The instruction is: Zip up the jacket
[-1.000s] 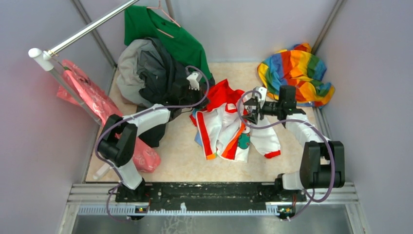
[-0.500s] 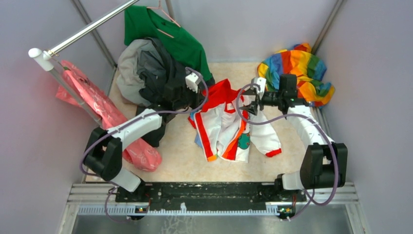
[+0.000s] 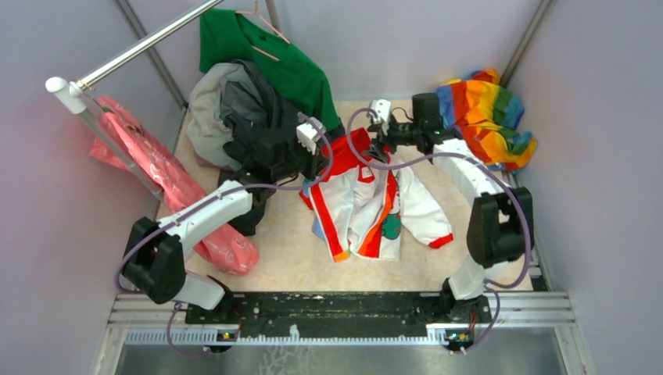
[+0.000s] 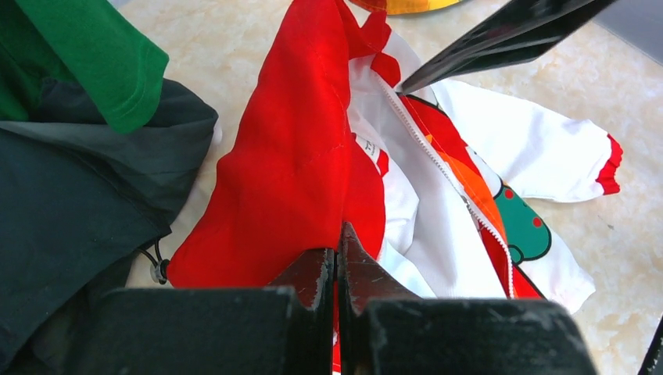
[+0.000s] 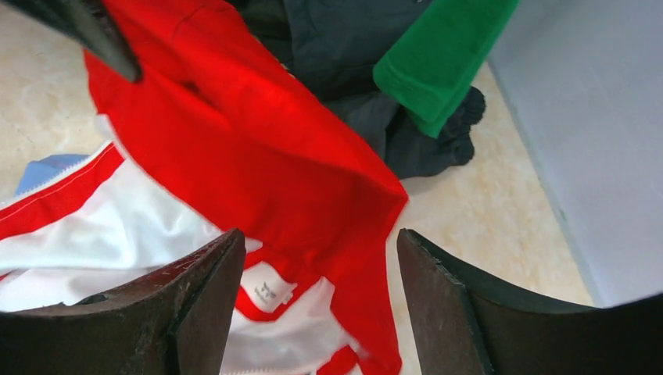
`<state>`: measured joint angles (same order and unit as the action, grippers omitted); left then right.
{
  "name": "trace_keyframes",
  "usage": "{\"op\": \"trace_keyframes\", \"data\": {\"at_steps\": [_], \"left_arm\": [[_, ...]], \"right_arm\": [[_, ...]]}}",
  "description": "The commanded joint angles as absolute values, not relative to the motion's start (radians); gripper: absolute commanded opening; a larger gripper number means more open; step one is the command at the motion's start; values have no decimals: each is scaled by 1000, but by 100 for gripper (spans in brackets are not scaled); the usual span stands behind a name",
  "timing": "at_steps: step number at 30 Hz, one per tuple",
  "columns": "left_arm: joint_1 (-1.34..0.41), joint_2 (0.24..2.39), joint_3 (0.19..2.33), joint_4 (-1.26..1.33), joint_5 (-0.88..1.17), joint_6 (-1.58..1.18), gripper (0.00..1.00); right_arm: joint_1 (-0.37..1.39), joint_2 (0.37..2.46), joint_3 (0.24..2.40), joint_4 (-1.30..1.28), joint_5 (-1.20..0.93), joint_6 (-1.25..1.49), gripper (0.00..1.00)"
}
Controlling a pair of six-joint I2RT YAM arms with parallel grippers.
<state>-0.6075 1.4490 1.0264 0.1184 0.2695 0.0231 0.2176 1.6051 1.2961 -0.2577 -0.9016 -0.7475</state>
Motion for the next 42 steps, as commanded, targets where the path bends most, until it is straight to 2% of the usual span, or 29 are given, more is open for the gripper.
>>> {"op": "trace_keyframes", "data": {"at_steps": [1,7,11,14,17,18,19,23,26,31,33,37,42], "left_arm": [[-617,1411,1004,123,298,47,0],[-620,1386,973,120,302,47,0],[-620,1378,962,117,298,50,0],[-621,1376,956,116,292,46,0],[-620,1372,952,121,279,40,0],[-621,1369,949,123,274,37,0],[-621,1366,947,126,268,30,2],[-619,1330,919,148,250,4,26],[-616,1271,863,206,235,-59,53],[-603,1147,750,314,226,-224,89],[-598,1107,710,358,242,-316,97],[-588,1039,637,436,303,-436,98],[-572,993,596,417,330,-433,98]], "right_arm": [[297,1691,1412,-247,-787,-743,71],[332,1778,1526,-259,-750,-726,63],[336,1786,1559,-269,-780,-725,51],[337,1773,1574,-296,-824,-735,35],[336,1741,1568,-323,-897,-749,5],[336,1729,1560,-327,-922,-748,0],[337,1712,1548,-328,-943,-744,0],[336,1651,1487,-268,-963,-643,0],[333,1603,1463,-243,-957,-582,0],[321,1534,1433,-206,-957,-480,0],[320,1519,1419,-196,-960,-458,0],[320,1508,1401,-161,-959,-404,0],[319,1498,1402,-143,-944,-362,0]]}}
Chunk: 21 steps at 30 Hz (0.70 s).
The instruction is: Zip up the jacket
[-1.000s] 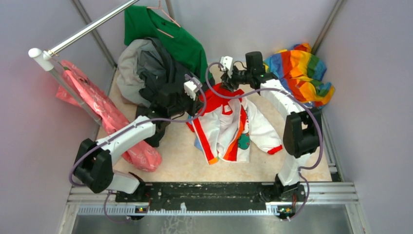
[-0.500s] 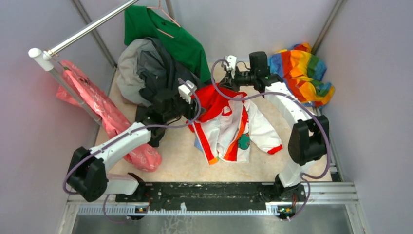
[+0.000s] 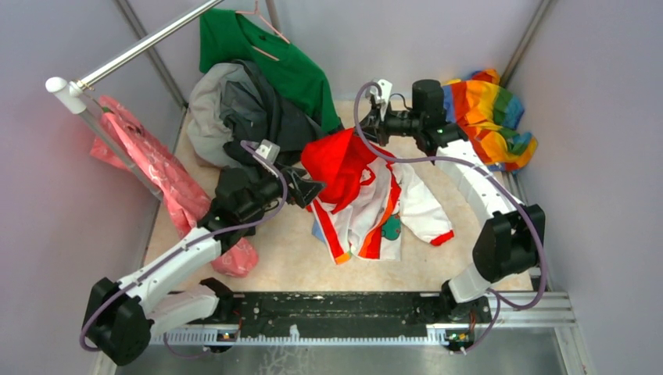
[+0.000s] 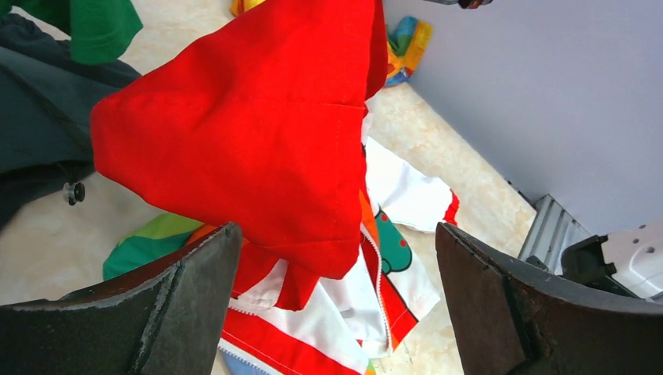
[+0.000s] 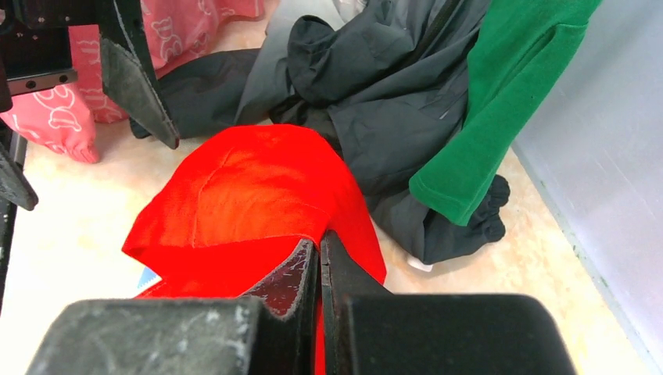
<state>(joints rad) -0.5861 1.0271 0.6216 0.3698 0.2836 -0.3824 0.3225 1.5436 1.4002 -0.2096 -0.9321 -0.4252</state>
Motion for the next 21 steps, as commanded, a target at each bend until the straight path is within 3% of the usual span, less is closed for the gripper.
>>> {"op": "trace_keyframes", "data": {"at_steps": [1,14,21], "left_arm": [[-564,995,593,402,334,-430,98],[-551,1185,587,472,437,-566,99],[-572,1322,631,506,370,-582,98]], "right_arm": [[320,1494,1399,-140,-943,-357,0],[320,1485,1380,-117,-939,-331,0],[320,1483,1373,-114,-942,-326,0]]}}
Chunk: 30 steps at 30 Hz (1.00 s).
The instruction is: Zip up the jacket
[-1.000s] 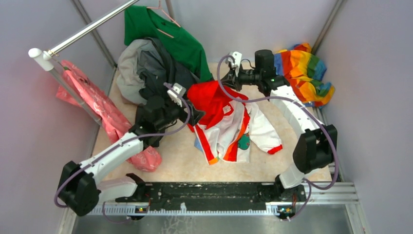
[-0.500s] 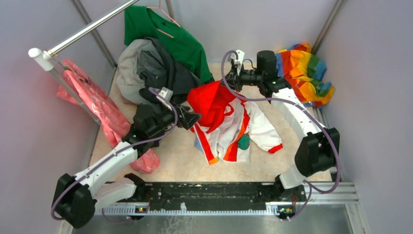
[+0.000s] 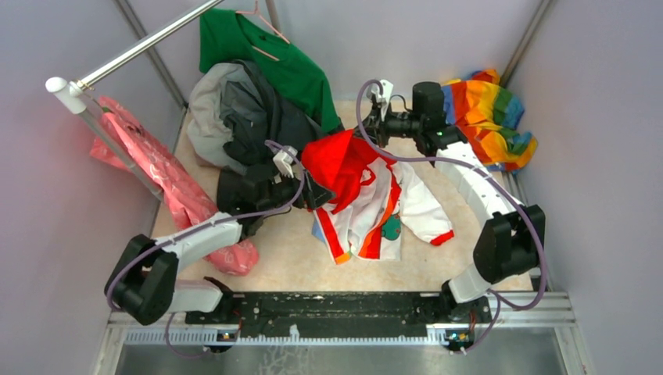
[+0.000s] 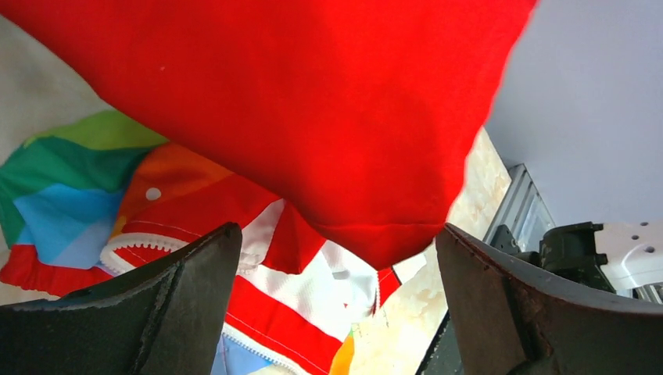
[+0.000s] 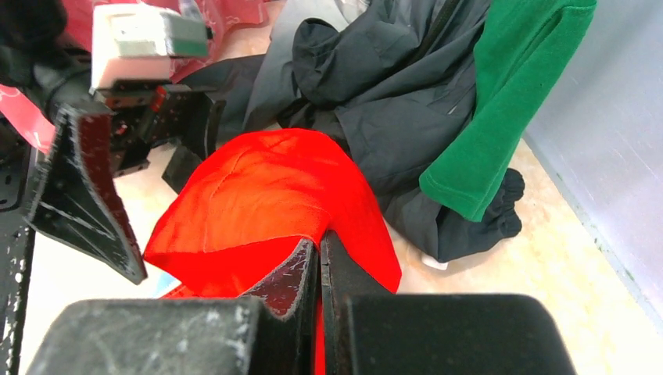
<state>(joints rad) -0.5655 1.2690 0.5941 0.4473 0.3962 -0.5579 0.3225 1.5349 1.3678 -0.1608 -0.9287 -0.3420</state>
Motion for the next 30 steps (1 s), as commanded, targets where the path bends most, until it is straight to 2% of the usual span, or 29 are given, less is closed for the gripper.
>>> {"op": "trace_keyframes", "data": {"at_steps": [1,2,5,6,11,17,22,26,30], "left_arm": [[-572,1339,646,508,370,-577,96],[-574,1358,663,515,379,-571,90],[-571,1390,733,488,419,-552,41],[-571,1386,759,453,420,-539,28],[-571,1250,858,252,362,-408,1],[-571,1039,1006,57,318,-182,0],[-573,978,1229,-25,470,-79,0],[-575,992,1403,-8,615,-71,0],[-574,1023,1530,67,681,-102,0]], "right_arm": [[319,1482,1373,-115,-943,-327,0],[320,1480,1373,-117,-943,-327,0],[320,1468,1376,-144,-935,-354,0],[321,1461,1382,-167,-927,-373,0],[318,1419,1468,-374,-870,-504,0],[318,1365,1754,-686,-893,-641,0],[318,1344,2060,-869,-966,-670,0],[267,1332,2225,-900,-1114,-615,0],[239,1341,2327,-814,-1150,-469,0]]}}
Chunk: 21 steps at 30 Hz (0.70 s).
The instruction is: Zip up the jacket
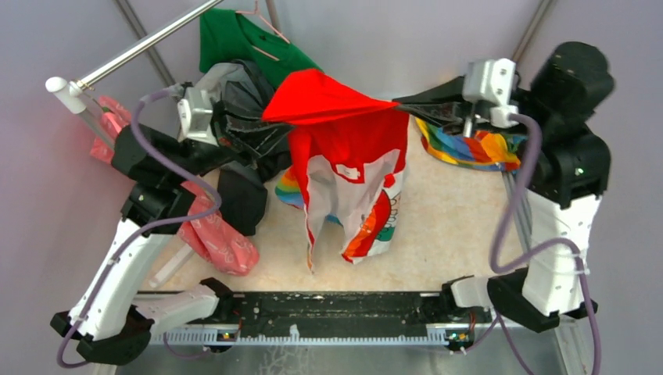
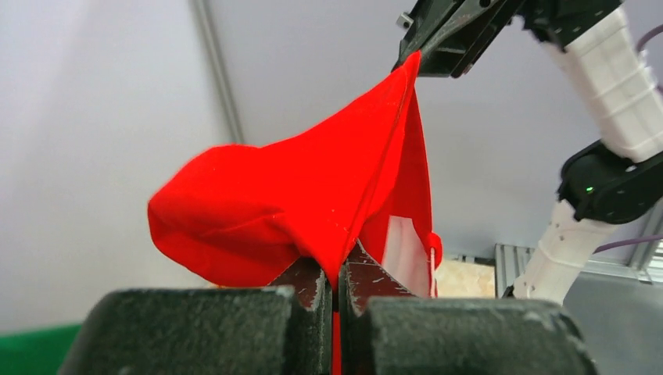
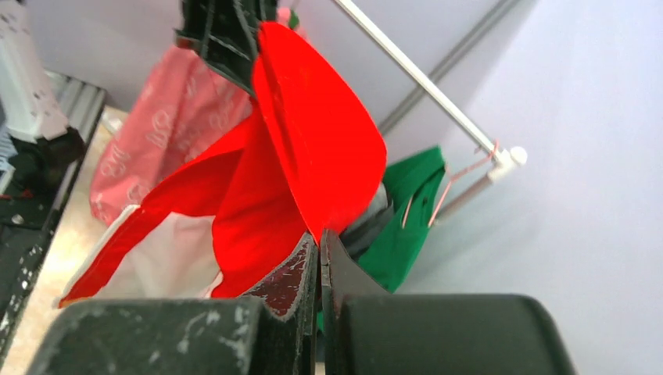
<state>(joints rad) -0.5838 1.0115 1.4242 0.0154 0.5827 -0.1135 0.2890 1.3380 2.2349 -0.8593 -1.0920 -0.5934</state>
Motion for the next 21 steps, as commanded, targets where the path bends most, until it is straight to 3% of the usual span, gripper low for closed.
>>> {"op": "trace_keyframes", "data": {"at_steps": [1,6,12,21], "left_arm": [[-575,1034,1558,79,683,-114,0],[-574,1082,1608,163,663,-161,0],[-574,1176,1524,172,396,-126,0],[-526,1657,1556,121,105,-214,0]], "right_arm": [[237,1347,2340,-786,-1151,-425,0],[236,1376,2374,-691,-1085,-285,0],[236,1431,2283,-625,-836,-235,0],[247,1557,1609,-125,-554,-32,0]]}}
